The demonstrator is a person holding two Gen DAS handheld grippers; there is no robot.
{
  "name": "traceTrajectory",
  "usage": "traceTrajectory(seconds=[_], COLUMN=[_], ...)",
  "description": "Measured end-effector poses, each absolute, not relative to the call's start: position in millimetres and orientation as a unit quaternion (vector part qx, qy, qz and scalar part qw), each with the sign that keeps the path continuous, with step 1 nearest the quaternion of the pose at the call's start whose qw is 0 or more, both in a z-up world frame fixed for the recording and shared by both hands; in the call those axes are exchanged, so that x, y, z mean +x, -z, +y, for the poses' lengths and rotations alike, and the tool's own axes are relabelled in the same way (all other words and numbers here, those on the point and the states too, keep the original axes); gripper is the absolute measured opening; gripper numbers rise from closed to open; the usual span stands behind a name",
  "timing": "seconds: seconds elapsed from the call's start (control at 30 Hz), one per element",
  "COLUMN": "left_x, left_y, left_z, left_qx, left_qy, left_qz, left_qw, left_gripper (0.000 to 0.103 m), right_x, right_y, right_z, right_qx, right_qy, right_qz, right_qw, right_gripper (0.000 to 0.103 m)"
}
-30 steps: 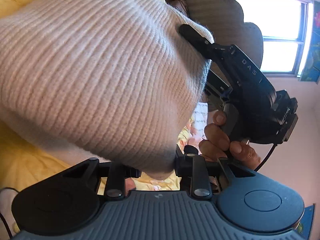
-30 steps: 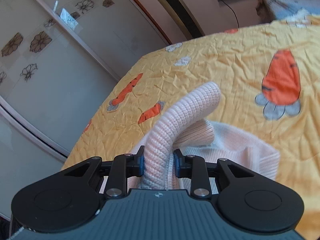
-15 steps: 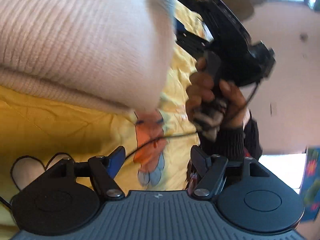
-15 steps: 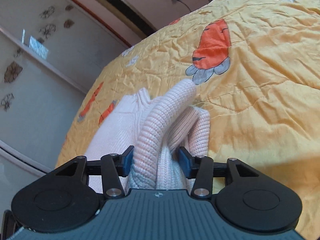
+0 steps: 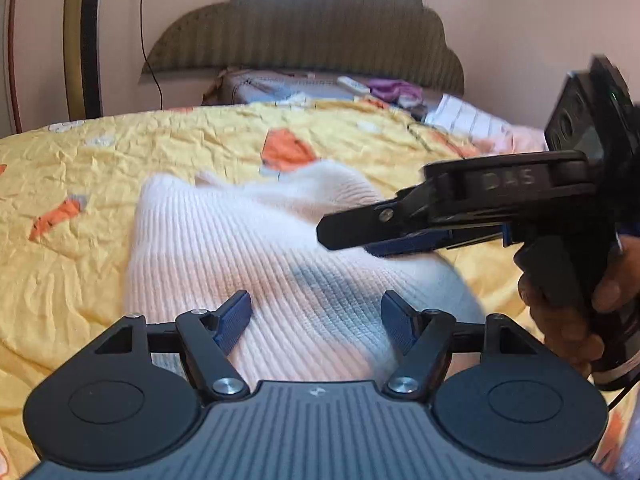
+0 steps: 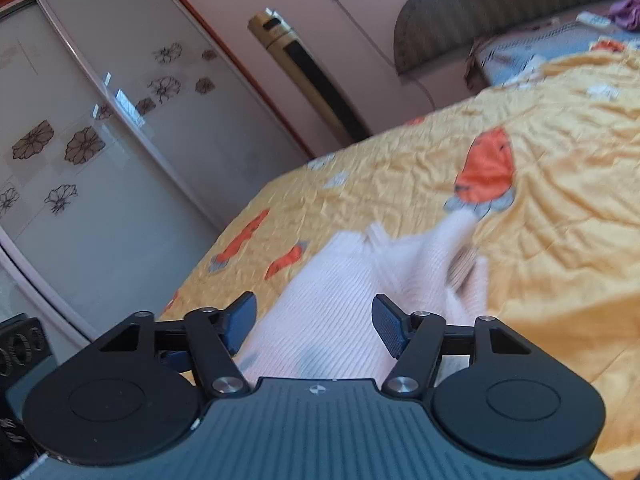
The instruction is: Fold small clothes
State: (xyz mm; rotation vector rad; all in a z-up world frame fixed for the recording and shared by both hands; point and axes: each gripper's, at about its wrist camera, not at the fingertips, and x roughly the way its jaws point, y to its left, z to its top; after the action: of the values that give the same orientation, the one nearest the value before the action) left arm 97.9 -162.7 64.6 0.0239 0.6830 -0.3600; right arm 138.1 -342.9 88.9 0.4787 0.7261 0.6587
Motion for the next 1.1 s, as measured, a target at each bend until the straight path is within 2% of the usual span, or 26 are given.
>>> traceTrajectory(seconds=[0.03,0.07,0.1,0.2,0.27,0.33,0.37,0.4,0.43,0.5,0.6,0.7,0.9,0.93,1.03,1.1], left_x=[83.5,72.9,68.5,74.4,74.3,76.4,76.6,82.0,93.7,125.6,167.8,179.4,200.2,202.8,206.8,207.9], left_y=[-47.8,-38.7,-38.4,-57.7,-81.3,-93.8,-100.5,-103.8,-103.9,-90.2,-44.1,-18.8,2.9,6.9,3.6,-1.6], left_z=[-166.1,-169.6,-170.8,-160.8,-136.3,-109.6,-93.5,-78.4,-62.7,-32.3,9.0,15.9,-7.8,-10.8,-24.9,-37.1], left_qx=[0.052,0.084,0.092,0.052,-0.012,-0.057,-0.075,-0.093,-0.116,-0.188,-0.334,-0.379,-0.373,-0.375,-0.340,-0.299], left_qy=[0.177,0.175,0.172,0.179,0.190,0.185,0.173,0.161,0.147,0.135,0.127,0.142,0.190,0.192,0.196,0.191], left_qz=[0.302,0.283,0.280,0.311,0.302,0.251,0.232,0.226,0.236,0.297,0.398,0.422,0.457,0.458,0.457,0.462], left_qw=[0.936,0.939,0.940,0.932,0.934,0.949,0.954,0.956,0.953,0.926,0.845,0.811,0.785,0.783,0.798,0.813], left_gripper=[0.072,0.072,0.072,0.072,0.073,0.077,0.089,0.095,0.101,0.101,0.100,0.100,0.100,0.100,0.100,0.100], right_x=[141.3,144.5,139.7,134.8,137.1,139.2,137.9,133.5,131.8,135.3,160.6,178.2,192.7,194.7,196.1,195.5], right_y=[-75.6,-59.2,-47.6,-40.9,-45.8,-57.4,-63.5,-67.9,-70.9,-72.4,-57.0,-32.6,-8.9,-4.6,-2.9,-3.5], right_z=[-333.3,-327.1,-327.4,-340.2,-343.7,-351.3,-358.5,-369.1,-378.9,-393.6,-401.2,-395.8,-368.6,-364.5,-355.2,-348.4], right_qx=[0.210,0.185,0.175,0.213,0.232,0.271,0.298,0.329,0.349,0.354,0.321,0.309,0.312,0.310,0.311,0.300], right_qy=[-0.298,-0.276,-0.266,-0.263,-0.260,-0.252,-0.251,-0.257,-0.263,-0.249,-0.196,-0.181,-0.229,-0.228,-0.246,-0.249], right_qz=[0.381,0.409,0.390,0.373,0.383,0.392,0.384,0.363,0.341,0.327,0.387,0.438,0.474,0.482,0.468,0.464], right_qw=[0.849,0.850,0.864,0.864,0.855,0.842,0.837,0.833,0.832,0.840,0.841,0.824,0.791,0.787,0.790,0.796], right_gripper=[0.073,0.067,0.059,0.052,0.053,0.058,0.062,0.071,0.084,0.096,0.095,0.090,0.090,0.094,0.100,0.099])
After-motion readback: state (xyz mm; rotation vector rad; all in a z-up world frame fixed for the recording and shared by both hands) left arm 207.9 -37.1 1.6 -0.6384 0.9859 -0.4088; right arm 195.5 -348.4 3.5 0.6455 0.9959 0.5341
